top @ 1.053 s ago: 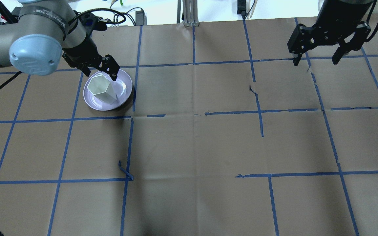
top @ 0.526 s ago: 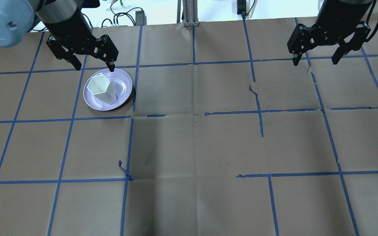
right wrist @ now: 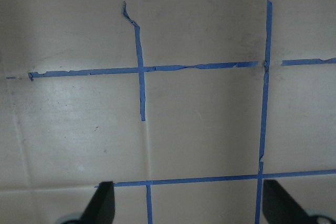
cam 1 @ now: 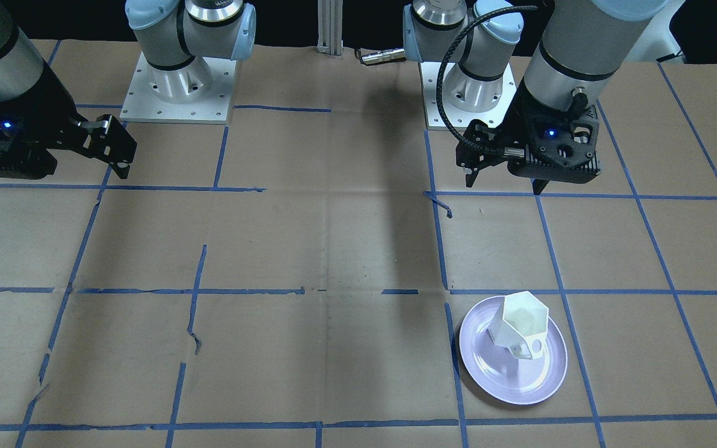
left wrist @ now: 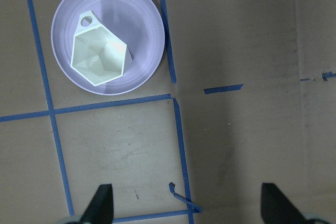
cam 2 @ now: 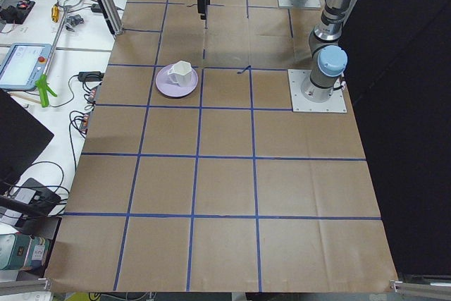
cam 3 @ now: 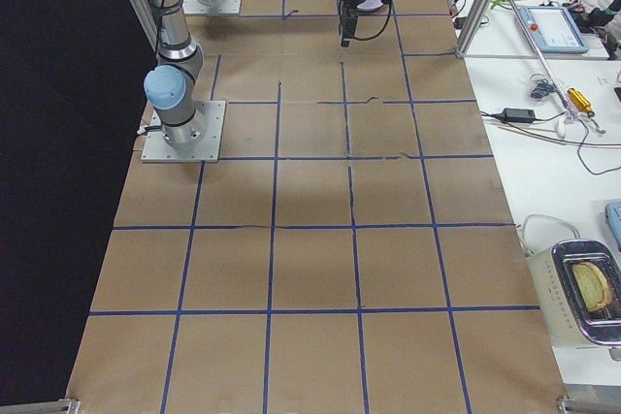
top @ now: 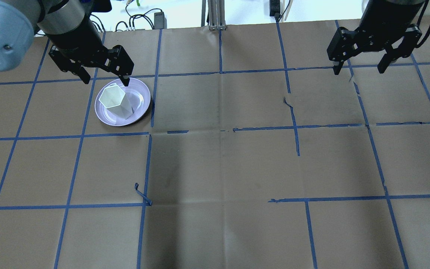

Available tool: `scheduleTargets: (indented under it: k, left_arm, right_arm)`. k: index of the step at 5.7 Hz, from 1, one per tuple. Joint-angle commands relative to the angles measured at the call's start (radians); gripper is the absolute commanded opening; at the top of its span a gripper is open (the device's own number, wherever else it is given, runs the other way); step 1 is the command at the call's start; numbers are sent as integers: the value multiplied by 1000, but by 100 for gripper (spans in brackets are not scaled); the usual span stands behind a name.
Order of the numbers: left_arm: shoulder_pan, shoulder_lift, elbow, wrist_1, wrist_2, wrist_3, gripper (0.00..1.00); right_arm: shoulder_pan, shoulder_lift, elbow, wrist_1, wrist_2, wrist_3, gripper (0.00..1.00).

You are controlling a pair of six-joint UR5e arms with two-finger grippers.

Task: Flip cup and place on plate
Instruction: 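Open the left gripper and raise it away from the plate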

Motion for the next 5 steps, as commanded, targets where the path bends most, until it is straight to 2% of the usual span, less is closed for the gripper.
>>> scheduleTargets:
  k: [1,5]
  left_arm:
    - [5,9,-12,45,-5,30,96]
    - [5,11,-1,30,4,8,98]
  right_arm:
    - [0,0,0,0,0,0,100]
    - [0,0,0,0,0,0,100]
